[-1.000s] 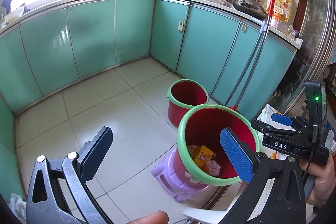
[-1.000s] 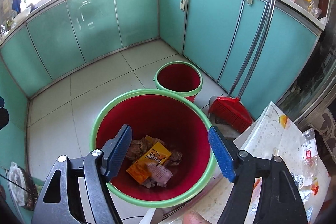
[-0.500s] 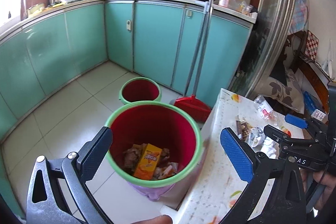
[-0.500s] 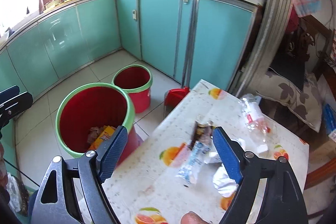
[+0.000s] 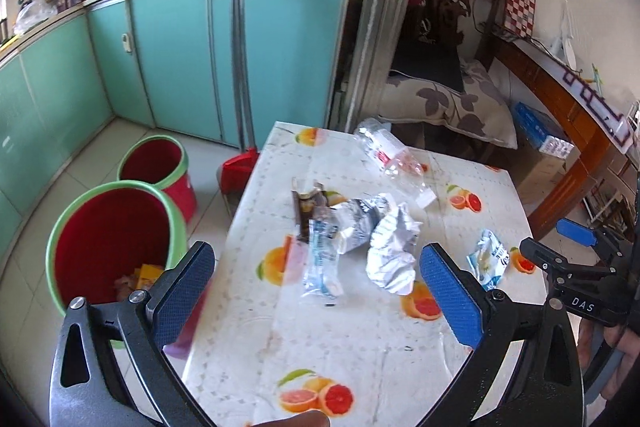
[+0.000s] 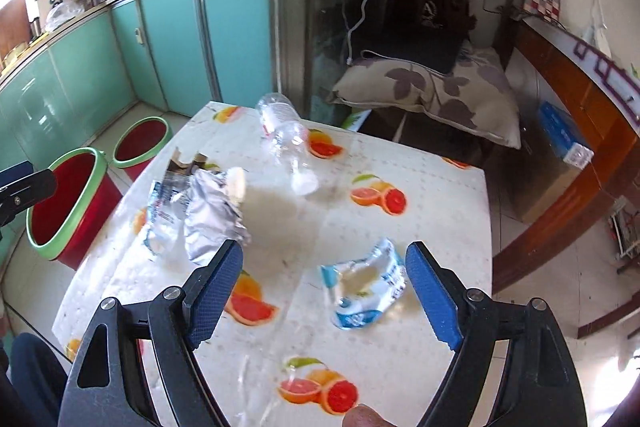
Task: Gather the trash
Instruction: 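Move both grippers back over the table toward the remaining trash, then grasp the crumpled foil bag with the left gripper while the right gripper grasps the blue-white snack bag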
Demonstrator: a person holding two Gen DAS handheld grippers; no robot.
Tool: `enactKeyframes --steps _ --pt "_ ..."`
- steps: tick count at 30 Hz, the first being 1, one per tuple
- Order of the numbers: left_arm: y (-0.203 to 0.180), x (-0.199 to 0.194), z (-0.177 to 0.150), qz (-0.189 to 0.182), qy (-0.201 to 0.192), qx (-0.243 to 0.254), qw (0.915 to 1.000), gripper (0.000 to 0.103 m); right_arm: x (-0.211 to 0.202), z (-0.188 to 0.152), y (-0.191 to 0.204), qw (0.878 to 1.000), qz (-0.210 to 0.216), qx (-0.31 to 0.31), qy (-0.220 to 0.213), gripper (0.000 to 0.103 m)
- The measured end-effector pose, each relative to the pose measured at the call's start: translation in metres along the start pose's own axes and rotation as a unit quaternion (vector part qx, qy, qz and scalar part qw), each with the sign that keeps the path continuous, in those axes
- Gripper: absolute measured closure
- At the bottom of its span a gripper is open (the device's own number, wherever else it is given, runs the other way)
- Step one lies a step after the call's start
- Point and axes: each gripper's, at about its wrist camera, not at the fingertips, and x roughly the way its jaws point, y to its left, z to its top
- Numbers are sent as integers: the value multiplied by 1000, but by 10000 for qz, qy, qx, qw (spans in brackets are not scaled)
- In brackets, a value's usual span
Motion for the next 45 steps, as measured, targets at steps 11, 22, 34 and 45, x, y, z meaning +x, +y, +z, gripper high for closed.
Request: enactKeyframes --steps 11,22,34,45 --pt "-73 71 -12 -16 709 339 9969 0 5 -31 -80 9983 -239 501 202 19" --pt "-87 140 -16 361 1504 169 9878 0 18 -49 -103 9964 -226 717 403 19" --pt "-85 162 -24 497 1829 169 9817 57 32 -51 -100 9962 -159 707 494 19" --pt "-74 120 -13 197 1369 138 9903 60 65 -36 -76 9965 67 545 638 19"
